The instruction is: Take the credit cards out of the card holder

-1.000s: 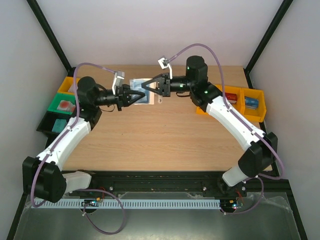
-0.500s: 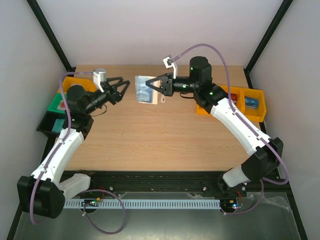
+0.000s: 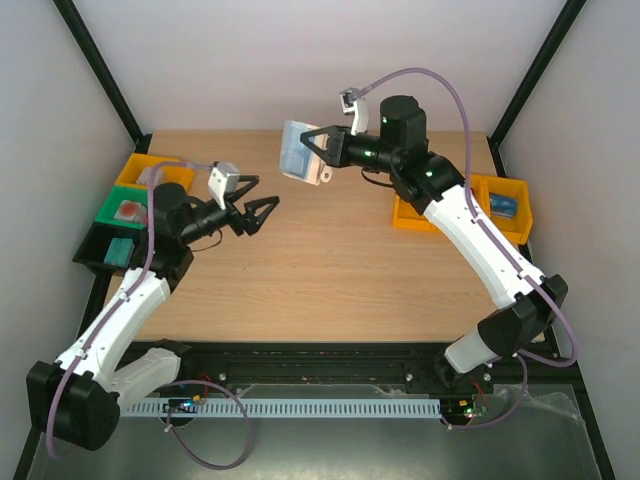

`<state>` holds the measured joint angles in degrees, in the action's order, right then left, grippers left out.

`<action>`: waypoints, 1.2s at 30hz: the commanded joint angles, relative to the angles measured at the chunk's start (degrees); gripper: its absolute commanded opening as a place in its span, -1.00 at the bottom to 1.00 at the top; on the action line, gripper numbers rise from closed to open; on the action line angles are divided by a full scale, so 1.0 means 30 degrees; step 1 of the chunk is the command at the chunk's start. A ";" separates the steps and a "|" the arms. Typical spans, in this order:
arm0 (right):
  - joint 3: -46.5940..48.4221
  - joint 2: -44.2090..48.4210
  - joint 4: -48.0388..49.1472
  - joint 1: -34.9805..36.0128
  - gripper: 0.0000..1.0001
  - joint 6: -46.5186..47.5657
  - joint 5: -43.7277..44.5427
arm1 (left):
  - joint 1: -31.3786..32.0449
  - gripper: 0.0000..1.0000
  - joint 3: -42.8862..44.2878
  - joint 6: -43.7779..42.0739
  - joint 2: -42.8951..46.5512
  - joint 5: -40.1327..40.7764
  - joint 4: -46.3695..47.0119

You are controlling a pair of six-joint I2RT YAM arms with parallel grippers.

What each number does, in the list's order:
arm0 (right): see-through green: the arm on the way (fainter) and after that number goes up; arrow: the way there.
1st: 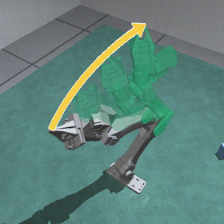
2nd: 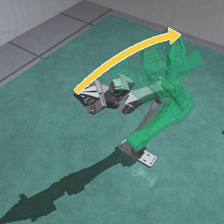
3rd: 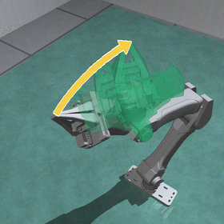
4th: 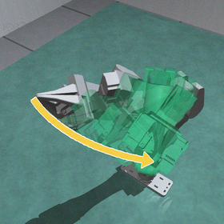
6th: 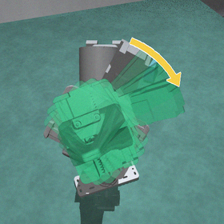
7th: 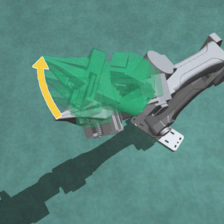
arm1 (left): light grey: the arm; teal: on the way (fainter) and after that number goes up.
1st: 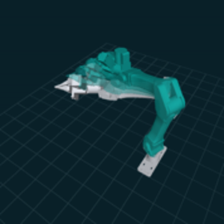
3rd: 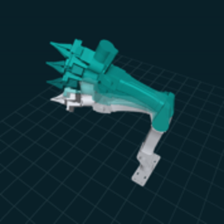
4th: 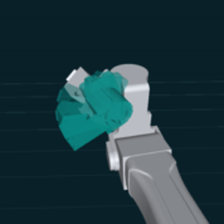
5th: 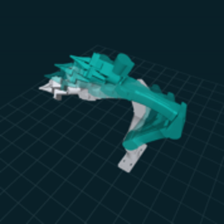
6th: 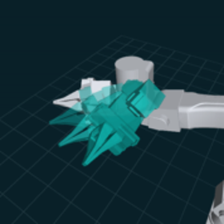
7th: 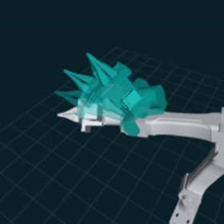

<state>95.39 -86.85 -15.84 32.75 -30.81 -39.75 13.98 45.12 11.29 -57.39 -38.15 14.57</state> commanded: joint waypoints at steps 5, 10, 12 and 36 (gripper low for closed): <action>0.0314 -0.0490 -0.0034 0.0783 -0.97 -0.0621 -0.0298 | 0.1247 0.89 0.1983 -0.0905 -0.1336 0.0048 0.1875; 0.0541 -0.0674 -0.0139 0.1516 -0.97 0.0300 -0.1418 | 0.2770 0.90 0.2130 -0.1177 -0.1877 -0.1255 0.2182; 0.0614 -0.0742 0.0040 0.1709 -0.97 0.0452 -0.1949 | 0.3114 0.88 0.2224 -0.1075 -0.2054 -0.0996 0.2192; -0.2667 0.1223 0.2970 -0.0460 0.01 0.0531 -0.6604 | 0.2522 -0.95 0.1365 0.4308 -0.1535 -0.4306 0.6778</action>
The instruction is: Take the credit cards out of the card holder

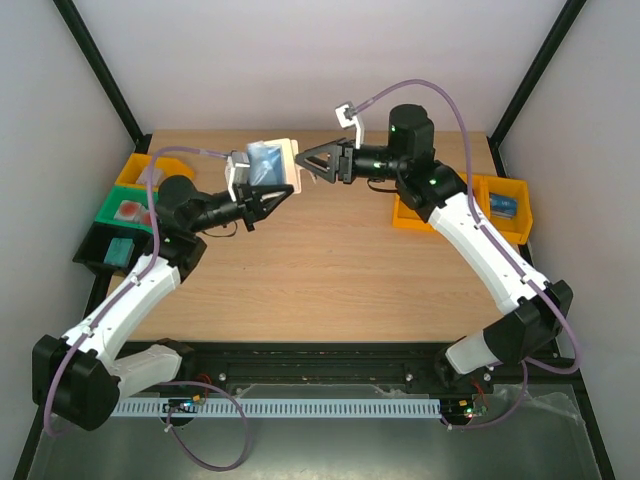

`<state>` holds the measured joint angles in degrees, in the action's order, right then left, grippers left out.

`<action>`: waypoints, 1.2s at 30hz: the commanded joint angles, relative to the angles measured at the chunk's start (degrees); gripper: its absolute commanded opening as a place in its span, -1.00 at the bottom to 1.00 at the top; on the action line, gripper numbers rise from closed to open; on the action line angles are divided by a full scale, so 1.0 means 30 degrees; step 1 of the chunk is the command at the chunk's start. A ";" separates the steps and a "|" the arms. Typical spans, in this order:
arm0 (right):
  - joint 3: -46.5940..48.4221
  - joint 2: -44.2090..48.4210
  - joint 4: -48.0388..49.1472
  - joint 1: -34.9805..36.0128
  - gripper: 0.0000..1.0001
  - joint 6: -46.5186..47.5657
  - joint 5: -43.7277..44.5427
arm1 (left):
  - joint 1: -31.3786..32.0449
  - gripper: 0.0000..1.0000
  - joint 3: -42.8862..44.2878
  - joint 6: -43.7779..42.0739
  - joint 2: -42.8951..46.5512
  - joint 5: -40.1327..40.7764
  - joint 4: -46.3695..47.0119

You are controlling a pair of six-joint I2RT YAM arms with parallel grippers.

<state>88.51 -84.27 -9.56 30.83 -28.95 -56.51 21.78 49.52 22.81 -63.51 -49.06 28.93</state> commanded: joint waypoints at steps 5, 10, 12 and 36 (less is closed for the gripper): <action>-0.0248 0.0295 0.1101 0.1123 0.16 0.0922 -0.1186 | -0.0082 -0.95 -0.0070 0.0535 0.0456 -0.0636 0.2045; -0.0116 0.0011 0.0493 0.1557 0.16 0.1909 -0.1034 | -0.0082 -0.95 0.0017 0.0514 0.0398 -0.0750 0.2047; -0.0008 -0.0063 0.0047 0.1541 0.16 0.2347 -0.1073 | -0.0082 -0.95 0.0039 0.0513 0.0406 -0.0729 0.2032; 0.0148 -0.0104 0.0586 0.1618 -0.17 0.3285 0.0970 | -0.0023 -0.95 -0.0070 0.0478 0.0368 -0.1079 0.2251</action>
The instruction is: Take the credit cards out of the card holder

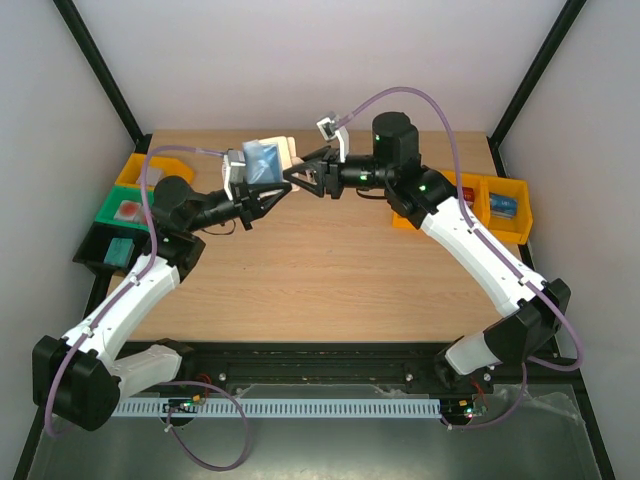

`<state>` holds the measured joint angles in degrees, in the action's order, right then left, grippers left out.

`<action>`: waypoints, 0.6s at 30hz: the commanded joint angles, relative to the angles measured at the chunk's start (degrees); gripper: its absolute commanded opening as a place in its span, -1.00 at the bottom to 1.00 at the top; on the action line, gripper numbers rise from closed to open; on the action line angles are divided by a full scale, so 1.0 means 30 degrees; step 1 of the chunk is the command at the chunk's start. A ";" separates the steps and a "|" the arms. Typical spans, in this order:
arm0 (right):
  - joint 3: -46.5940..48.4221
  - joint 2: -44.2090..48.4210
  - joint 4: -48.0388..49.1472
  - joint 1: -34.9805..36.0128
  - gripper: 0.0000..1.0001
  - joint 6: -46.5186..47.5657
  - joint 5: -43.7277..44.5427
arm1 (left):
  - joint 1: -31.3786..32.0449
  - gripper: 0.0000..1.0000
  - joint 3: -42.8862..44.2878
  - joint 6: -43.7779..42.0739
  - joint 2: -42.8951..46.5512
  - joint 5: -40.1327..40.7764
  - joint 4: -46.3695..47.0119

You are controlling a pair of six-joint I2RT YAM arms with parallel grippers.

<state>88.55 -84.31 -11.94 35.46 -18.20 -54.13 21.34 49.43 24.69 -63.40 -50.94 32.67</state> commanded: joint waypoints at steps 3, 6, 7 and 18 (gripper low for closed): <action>0.0160 -0.0187 0.1489 0.0099 -0.13 -0.0361 0.0239 | 0.0172 -0.95 -0.0070 -0.0143 0.0309 -0.0456 0.0990; 0.0331 -0.0435 0.1399 0.0252 -0.05 -0.0333 0.0259 | 0.0241 -0.95 -0.0127 -0.0116 0.0302 -0.0453 0.0916; 0.0452 -0.0541 0.1216 0.0349 -0.04 -0.0209 0.0351 | 0.0265 -0.95 -0.0129 -0.0129 0.0302 -0.0471 0.0933; 0.1075 -0.1339 0.1196 0.0873 0.01 -0.0233 0.0070 | 0.0523 -0.95 -0.0215 -0.0115 0.0245 -0.0657 0.0958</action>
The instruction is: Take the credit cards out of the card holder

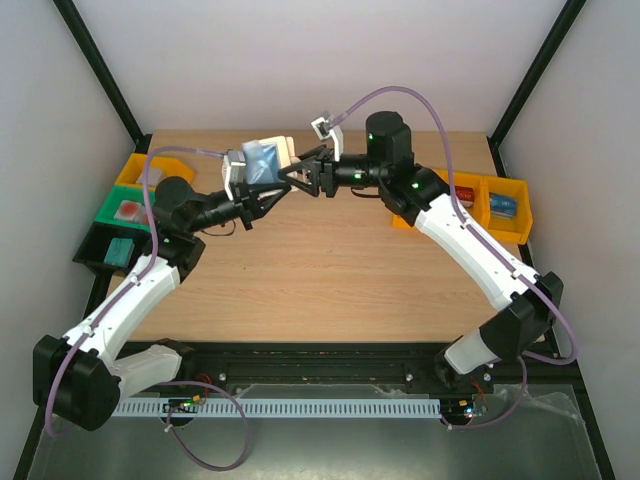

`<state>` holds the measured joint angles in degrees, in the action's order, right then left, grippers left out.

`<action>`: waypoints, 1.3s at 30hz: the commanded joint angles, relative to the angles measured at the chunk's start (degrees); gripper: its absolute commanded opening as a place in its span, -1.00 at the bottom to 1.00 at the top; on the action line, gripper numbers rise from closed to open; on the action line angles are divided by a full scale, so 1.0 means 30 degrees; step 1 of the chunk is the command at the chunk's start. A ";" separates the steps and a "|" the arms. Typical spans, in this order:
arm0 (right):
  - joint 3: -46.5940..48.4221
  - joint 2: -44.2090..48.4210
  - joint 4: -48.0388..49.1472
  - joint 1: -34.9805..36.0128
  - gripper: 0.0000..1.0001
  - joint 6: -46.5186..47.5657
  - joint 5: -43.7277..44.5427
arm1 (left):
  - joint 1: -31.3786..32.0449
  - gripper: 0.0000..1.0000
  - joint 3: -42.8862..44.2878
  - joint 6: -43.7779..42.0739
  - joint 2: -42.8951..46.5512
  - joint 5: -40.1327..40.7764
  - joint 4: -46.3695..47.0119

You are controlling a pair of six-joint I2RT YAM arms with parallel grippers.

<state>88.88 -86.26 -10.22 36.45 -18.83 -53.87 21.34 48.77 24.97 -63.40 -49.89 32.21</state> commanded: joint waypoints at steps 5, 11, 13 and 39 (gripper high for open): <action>0.1309 -0.0860 0.0656 0.0708 -0.12 0.0026 0.0121 | 0.0647 -0.95 -0.0013 -0.0240 0.0244 -0.1166 0.1202; 0.1328 -0.0898 0.1621 0.0703 -0.11 -0.0548 -0.0074 | 0.0834 -0.95 -0.0035 -0.1141 0.0214 -0.1969 0.0898; 0.1381 -0.1028 0.1971 0.0711 -0.11 -0.0838 -0.0369 | 0.1030 -0.95 0.0024 -0.1753 0.0214 -0.2377 0.0456; 0.0666 0.1360 -0.1339 -0.1160 -0.97 0.0979 -0.0863 | -0.3553 0.50 -0.0114 -0.0104 0.1468 0.3639 -0.1347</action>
<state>90.76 -84.79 -9.89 32.93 -18.94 -55.75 13.43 48.71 23.11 -60.86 -42.89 27.51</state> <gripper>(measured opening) 0.074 0.748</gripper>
